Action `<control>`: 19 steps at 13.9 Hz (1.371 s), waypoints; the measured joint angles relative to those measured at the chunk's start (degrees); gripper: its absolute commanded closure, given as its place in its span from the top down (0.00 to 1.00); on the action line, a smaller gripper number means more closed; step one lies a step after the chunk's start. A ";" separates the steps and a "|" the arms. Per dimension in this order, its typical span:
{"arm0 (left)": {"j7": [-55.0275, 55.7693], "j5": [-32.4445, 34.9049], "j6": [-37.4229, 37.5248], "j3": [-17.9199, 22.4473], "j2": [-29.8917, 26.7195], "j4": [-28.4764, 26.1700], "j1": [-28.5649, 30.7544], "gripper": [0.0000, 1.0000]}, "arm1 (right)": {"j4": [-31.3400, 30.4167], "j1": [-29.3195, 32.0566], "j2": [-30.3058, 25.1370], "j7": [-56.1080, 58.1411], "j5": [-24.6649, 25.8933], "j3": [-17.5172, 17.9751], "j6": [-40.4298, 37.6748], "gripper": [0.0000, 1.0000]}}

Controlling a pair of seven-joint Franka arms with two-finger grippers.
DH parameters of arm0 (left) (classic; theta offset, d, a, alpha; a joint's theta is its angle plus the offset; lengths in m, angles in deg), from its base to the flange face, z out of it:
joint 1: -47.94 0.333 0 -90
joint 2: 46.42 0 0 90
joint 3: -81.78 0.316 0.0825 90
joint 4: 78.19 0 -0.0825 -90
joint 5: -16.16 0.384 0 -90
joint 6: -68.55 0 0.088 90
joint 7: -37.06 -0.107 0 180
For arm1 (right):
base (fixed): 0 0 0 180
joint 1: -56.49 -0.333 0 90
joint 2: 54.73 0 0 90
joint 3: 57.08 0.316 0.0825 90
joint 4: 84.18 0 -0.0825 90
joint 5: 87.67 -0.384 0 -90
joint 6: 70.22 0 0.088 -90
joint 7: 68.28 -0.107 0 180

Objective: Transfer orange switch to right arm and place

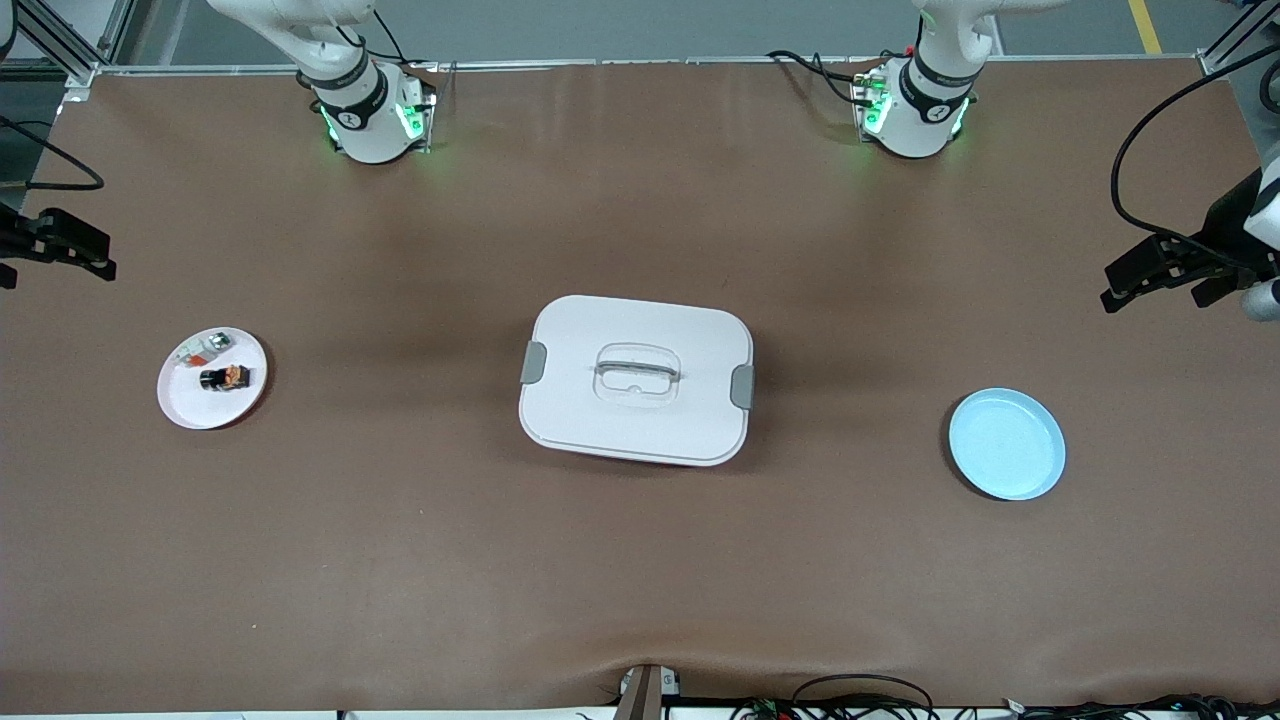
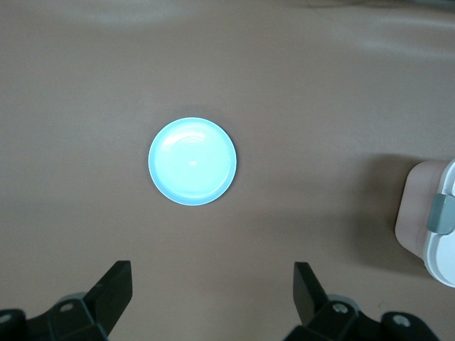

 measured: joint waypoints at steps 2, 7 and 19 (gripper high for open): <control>-0.13 0.00 0.00 0.00 0.00 0.13 0.00 1.00 | 0.00 0.61 0.13 -0.17 -2.40 -0.22 -0.68 1.00; -0.55 0.00 0.00 0.00 0.00 0.25 -0.01 1.00 | 0.36 1.22 0.10 -0.17 -4.26 -0.15 -3.02 1.00; -2.27 0.00 0.05 -0.12 0.00 0.25 -0.12 1.00 | 1.36 -2.30 -1.70 -0.21 -4.35 -1.40 -4.68 1.00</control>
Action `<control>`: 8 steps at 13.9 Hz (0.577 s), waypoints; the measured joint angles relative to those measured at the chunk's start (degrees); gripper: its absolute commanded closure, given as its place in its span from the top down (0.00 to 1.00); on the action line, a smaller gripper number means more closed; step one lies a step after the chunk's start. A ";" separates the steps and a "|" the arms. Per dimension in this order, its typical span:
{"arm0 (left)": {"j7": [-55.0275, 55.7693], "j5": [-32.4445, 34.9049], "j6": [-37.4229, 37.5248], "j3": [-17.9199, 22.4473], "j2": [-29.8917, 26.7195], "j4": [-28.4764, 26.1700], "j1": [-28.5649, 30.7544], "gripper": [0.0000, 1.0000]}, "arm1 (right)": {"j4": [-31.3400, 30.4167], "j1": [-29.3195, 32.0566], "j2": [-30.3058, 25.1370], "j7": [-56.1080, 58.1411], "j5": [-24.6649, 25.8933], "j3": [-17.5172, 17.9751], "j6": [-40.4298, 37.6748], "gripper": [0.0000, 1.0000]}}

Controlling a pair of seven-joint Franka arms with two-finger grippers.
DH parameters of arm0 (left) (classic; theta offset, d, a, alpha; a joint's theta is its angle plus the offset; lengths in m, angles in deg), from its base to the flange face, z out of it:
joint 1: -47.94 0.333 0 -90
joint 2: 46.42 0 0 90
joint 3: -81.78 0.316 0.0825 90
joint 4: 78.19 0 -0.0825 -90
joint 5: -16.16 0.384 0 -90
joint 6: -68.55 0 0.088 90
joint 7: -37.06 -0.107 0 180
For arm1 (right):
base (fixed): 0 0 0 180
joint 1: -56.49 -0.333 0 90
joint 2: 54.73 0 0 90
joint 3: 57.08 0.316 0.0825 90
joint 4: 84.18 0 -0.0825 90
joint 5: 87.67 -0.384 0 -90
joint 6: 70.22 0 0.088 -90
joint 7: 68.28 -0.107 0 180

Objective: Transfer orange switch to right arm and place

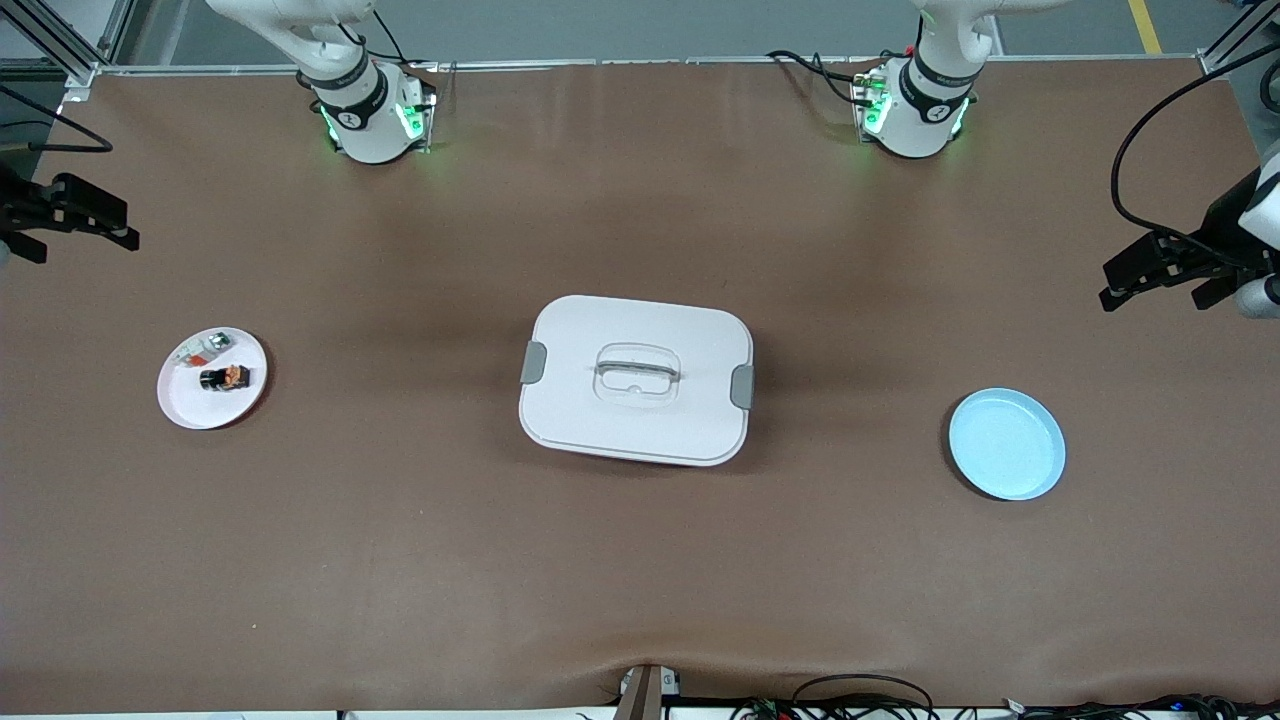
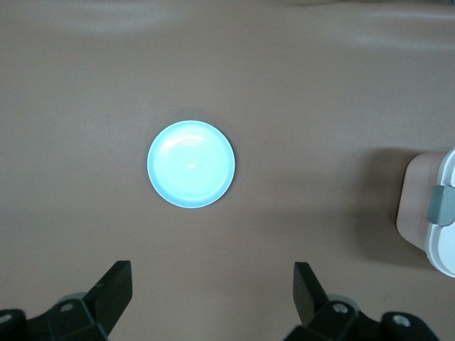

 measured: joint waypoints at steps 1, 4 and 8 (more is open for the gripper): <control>0.00 0.00 0.00 0.00 0.00 0.00 0.00 1.00 | 0.00 -0.03 -0.17 0.00 -0.06 -0.23 -0.04 1.00; 0.00 0.00 0.00 0.00 0.00 0.00 0.00 1.00 | 0.01 -0.27 -0.29 0.01 -0.27 -0.40 -0.09 1.00; 0.00 0.00 0.00 0.00 0.00 0.00 0.00 1.00 | 0.06 -1.16 -0.55 0.00 -0.33 -0.47 -0.09 1.00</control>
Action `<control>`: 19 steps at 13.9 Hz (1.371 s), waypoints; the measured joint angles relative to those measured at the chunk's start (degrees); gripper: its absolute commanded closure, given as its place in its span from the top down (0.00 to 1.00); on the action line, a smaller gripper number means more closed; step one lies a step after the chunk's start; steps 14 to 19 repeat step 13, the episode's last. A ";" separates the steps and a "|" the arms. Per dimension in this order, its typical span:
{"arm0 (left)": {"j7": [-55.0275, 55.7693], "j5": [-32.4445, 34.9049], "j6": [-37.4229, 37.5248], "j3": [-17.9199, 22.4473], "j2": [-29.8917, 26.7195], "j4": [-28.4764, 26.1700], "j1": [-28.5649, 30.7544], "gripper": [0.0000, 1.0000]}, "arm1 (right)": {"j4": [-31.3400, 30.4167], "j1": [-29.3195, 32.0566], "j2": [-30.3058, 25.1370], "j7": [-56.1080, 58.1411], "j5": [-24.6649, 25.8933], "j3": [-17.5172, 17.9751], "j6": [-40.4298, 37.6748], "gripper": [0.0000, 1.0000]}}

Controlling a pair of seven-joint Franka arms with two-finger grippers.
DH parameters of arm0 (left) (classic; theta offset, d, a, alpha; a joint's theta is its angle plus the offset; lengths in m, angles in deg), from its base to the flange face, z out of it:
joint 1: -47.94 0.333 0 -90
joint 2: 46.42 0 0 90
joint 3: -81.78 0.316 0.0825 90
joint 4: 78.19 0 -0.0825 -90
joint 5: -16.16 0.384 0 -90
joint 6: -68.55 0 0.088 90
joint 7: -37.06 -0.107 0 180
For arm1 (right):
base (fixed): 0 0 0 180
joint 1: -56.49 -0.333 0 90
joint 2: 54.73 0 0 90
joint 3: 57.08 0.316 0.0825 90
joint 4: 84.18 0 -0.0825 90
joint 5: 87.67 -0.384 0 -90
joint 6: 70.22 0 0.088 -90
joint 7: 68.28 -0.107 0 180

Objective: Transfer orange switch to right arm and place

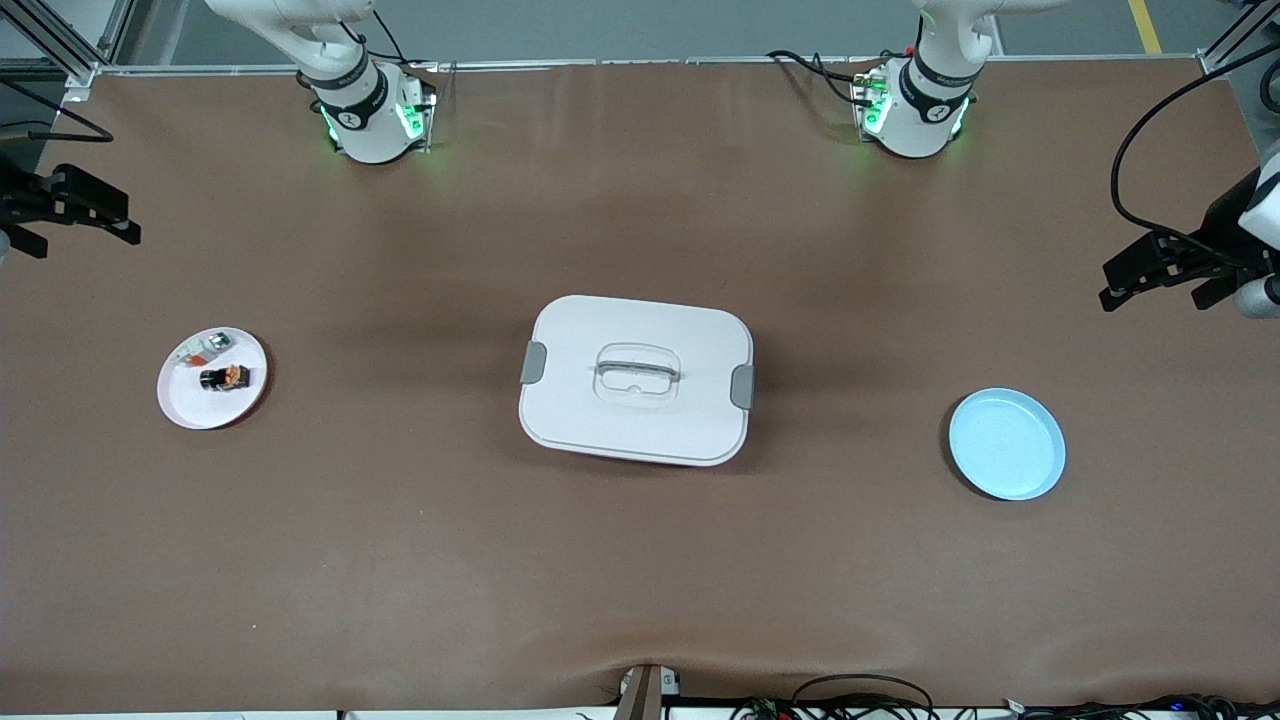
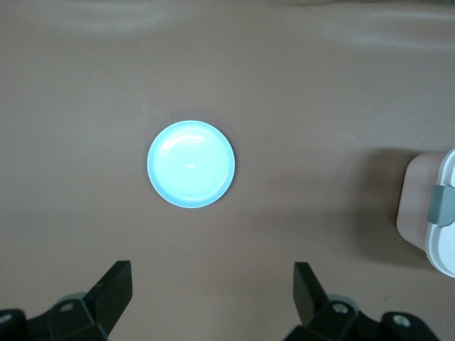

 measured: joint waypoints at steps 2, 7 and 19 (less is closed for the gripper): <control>0.00 0.00 0.00 0.00 0.00 0.00 0.00 1.00 | 0.07 -0.02 -0.15 0.00 0.00 -0.25 0.00 1.00; 0.00 0.00 0.00 0.00 0.00 0.00 0.00 1.00 | 0.15 -0.03 -0.45 -3.31 -1.05 -1.44 0.00 1.00; 0.02 0.00 0.00 0.00 0.00 0.00 0.00 1.00 | 0.26 -0.04 -0.53 -6.54 -1.36 -1.83 0.20 1.00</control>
